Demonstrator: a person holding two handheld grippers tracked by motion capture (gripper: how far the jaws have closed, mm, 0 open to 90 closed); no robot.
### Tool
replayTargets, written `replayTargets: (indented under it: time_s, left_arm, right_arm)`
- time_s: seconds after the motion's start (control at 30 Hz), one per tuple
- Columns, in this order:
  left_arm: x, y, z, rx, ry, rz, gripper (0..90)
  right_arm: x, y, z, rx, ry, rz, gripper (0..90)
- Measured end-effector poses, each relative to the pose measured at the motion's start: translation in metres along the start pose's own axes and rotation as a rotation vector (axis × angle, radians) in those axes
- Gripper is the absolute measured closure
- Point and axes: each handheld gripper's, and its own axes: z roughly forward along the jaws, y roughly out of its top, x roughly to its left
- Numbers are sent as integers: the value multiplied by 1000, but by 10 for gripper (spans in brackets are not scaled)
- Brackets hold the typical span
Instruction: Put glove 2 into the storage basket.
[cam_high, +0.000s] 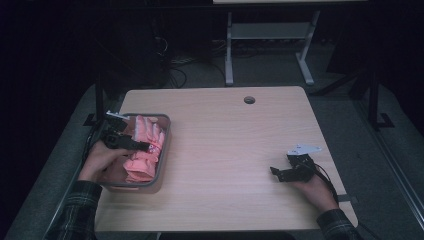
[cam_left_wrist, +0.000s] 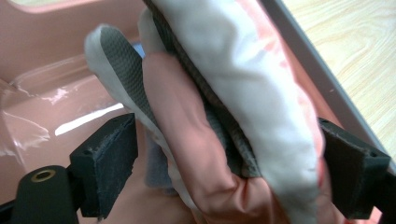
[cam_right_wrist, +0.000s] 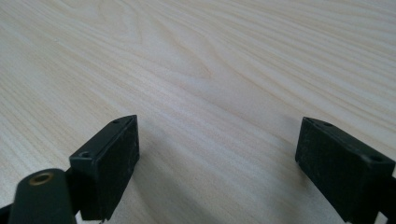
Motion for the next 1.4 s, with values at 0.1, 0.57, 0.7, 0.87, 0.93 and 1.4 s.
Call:
replayTargets:
  time_s: [0.1, 0.57, 0.7, 0.87, 0.93, 1.4]
  left_arm:
    - [-1, 0, -5, -13, 6, 13, 132]
    - [2, -3, -42, -115, 40, 27, 128]
    - [-3, 1, -56, -155, 48, 46, 128]
    - [-16, 7, -62, -180, 42, 80, 129]
    - [-24, 10, -61, -196, 36, 91, 129]
    - [-93, 31, -34, -238, -51, 240, 133]
  right_arm:
    - [0, 0, 0, 0, 0, 0, 130]
    - [0, 0, 0, 0, -1, 0, 130]
    - [0, 0, 0, 0, -1, 0, 131]
    - [0, 0, 0, 0, -1, 0, 131]
    - [0, 0, 0, 0, 0, 0, 131]
    - [0, 0, 0, 1, 0, 2, 130]
